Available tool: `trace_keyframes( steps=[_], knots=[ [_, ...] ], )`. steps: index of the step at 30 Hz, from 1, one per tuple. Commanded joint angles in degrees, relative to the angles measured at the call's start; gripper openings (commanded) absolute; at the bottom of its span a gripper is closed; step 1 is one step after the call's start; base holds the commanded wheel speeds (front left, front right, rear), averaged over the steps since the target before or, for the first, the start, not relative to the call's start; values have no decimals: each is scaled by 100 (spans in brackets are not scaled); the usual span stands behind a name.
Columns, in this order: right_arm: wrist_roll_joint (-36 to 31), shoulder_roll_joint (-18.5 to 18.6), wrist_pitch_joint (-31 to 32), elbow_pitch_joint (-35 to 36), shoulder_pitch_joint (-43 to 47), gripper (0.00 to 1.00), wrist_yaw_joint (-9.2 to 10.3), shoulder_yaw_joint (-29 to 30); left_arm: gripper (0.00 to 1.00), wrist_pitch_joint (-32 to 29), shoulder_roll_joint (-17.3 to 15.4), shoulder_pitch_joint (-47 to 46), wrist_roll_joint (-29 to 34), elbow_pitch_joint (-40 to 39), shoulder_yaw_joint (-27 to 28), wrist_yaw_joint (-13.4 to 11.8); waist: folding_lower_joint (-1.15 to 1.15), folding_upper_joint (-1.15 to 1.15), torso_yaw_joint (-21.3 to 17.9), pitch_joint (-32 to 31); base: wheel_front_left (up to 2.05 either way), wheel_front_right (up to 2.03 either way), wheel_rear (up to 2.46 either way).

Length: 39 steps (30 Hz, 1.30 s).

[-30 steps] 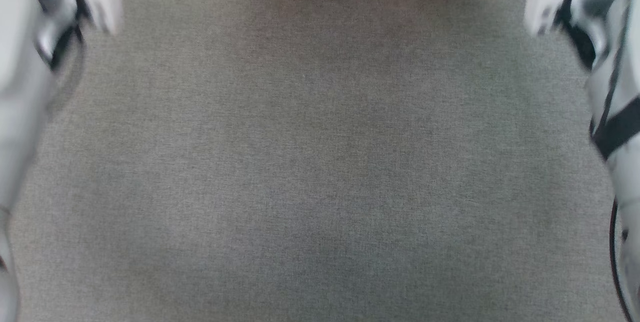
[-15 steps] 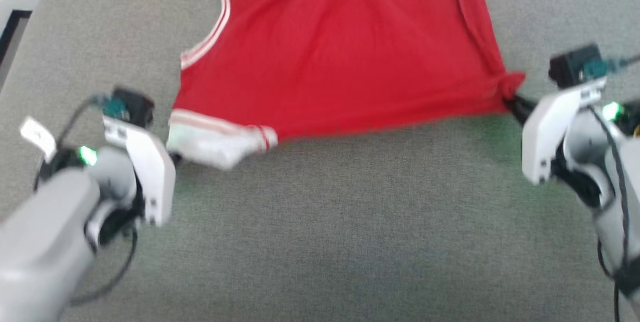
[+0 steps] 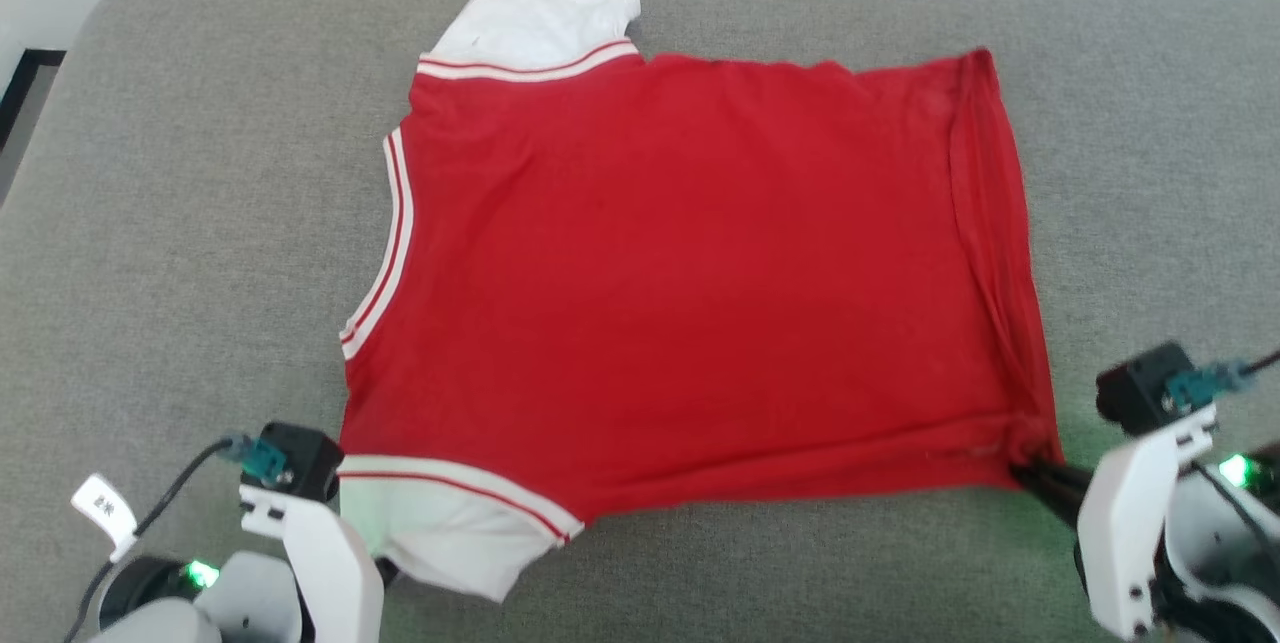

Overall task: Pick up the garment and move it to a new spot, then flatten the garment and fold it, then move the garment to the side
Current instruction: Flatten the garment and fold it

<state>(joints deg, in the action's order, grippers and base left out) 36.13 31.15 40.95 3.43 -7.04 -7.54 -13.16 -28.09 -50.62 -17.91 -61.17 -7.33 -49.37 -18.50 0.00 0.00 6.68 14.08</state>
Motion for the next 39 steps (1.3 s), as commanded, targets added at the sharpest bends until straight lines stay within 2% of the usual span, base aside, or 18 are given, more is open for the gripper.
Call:
trace_keyframes(
  steps=[1, 4, 8, 16, 19, 22, 25, 28, 29, 31, 36, 39],
  knots=[
    [65, 40, 95, 139, 166, 0, 10, 61, 0, -35, -48, 126, -106, -102, 11, -88, 0, 0, -7, 13, 0, 0, 0],
    [146, 54, 263, 479, 507, 0, 9, 237, 0, -82, -177, 244, -162, -334, 34, -221, 0, 0, -28, 59, 0, 0, 0],
    [195, -137, 243, 778, 685, 0, 8, 541, 0, -77, -375, 144, -137, -560, 201, -330, 0, 0, -71, 135, 0, 0, 0],
    [-174, -580, 322, 1257, 227, 0, 9, 1158, 0, -156, -1029, -788, 338, -839, 697, -158, 0, 0, -171, 316, 0, 0, 0],
    [-335, -703, 304, 1218, -73, 0, 10, 1272, 0, -223, -1075, -1134, 442, -749, 794, -55, 0, 0, -210, 377, 0, 0, 0],
    [-563, -918, 262, 978, -625, 0, 12, 1320, 0, -348, -931, -1679, 594, -421, 835, 231, 0, 0, -253, 484, 0, 0, 0],
    [-763, -1030, 154, 568, -1250, 0, 12, 1200, 0, -474, -648, -2276, 779, 144, 774, 574, 0, 0, -286, 614, 0, 0, 0],
    [-892, -1133, 7, -3, -1831, 0, 12, 1044, 0, -504, -221, -2789, 918, 879, 655, 955, 0, 0, -315, 736, 0, 0, 0],
    [-947, -1203, -65, -447, -2154, 0, 12, 901, 0, -467, 58, -3076, 980, 1433, 589, 1182, 0, 0, -345, 818, 0, 0, 0],
    [-976, -1238, -124, -892, -2452, 0, 11, 740, 0, -427, 336, -3289, 981, 1998, 523, 1389, 0, 0, -376, 902, 0, 0, 0],
    [-1027, -1310, -260, -1885, -2996, 0, 11, 375, 0, -544, 900, -3673, 909, 3354, 338, 1806, 0, 0, -436, 1075, 0, 0, 0],
    [-989, -1320, -291, -2356, -3219, 11, 12, 130, 0, -655, 1162, -3806, 822, 4069, 270, 1955, 0, 0, -464, 1128, 0, 0, 0]
  ],
)
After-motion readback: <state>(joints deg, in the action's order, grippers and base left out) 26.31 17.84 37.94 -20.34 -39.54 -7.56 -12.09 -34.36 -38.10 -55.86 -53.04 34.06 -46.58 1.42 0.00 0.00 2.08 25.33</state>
